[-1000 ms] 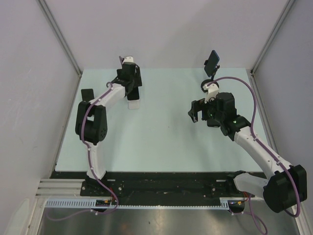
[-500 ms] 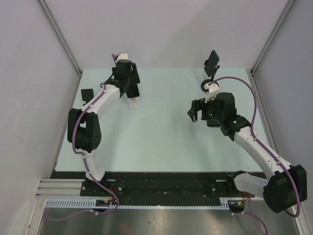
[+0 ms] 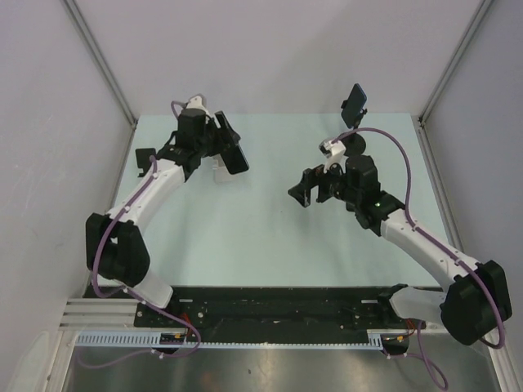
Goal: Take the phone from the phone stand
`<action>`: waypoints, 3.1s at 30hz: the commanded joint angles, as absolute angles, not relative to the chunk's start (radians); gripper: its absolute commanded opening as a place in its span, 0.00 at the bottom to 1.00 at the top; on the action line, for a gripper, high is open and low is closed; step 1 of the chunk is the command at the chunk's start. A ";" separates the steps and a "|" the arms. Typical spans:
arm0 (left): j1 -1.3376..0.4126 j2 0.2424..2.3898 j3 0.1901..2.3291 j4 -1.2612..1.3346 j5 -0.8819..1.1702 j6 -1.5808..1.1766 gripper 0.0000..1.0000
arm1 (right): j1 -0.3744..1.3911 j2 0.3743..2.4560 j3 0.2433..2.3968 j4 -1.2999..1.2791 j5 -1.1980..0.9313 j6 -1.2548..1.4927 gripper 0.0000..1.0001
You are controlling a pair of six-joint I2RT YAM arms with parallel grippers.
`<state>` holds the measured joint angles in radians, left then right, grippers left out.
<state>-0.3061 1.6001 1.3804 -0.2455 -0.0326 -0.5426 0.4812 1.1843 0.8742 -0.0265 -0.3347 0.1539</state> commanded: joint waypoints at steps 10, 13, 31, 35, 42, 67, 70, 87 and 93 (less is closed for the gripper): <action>-0.413 1.299 1.128 -0.210 0.186 -0.753 0.00 | 0.690 1.399 0.911 0.320 -0.397 0.281 0.79; -0.442 1.272 1.098 -0.210 0.202 -0.767 0.00 | 0.724 1.439 0.925 0.345 -0.376 0.282 0.77; -0.474 1.189 1.034 -0.210 0.216 -0.727 0.14 | 0.784 1.456 0.968 0.309 -0.376 0.301 0.00; -0.474 1.163 1.035 -0.210 0.187 -0.671 0.48 | 0.781 1.417 0.968 0.252 -0.383 0.293 0.00; -0.474 1.068 1.008 -0.210 0.043 -0.520 0.95 | 0.721 1.345 0.968 0.088 -0.410 0.296 0.00; -0.572 0.733 0.637 -0.103 -0.299 -0.175 1.00 | -0.196 1.368 1.003 -0.397 -0.472 0.255 0.00; -0.594 0.710 0.624 -0.095 -0.305 -0.178 1.00 | -0.274 1.463 1.052 -0.432 -0.492 0.204 0.00; -0.627 0.647 0.609 -0.097 -0.356 -0.169 1.00 | -0.347 1.773 1.172 -0.517 -0.632 -0.072 0.00; -0.627 0.649 0.607 -0.095 -0.353 -0.169 1.00 | -0.356 1.828 1.175 -0.499 -0.704 -0.113 0.00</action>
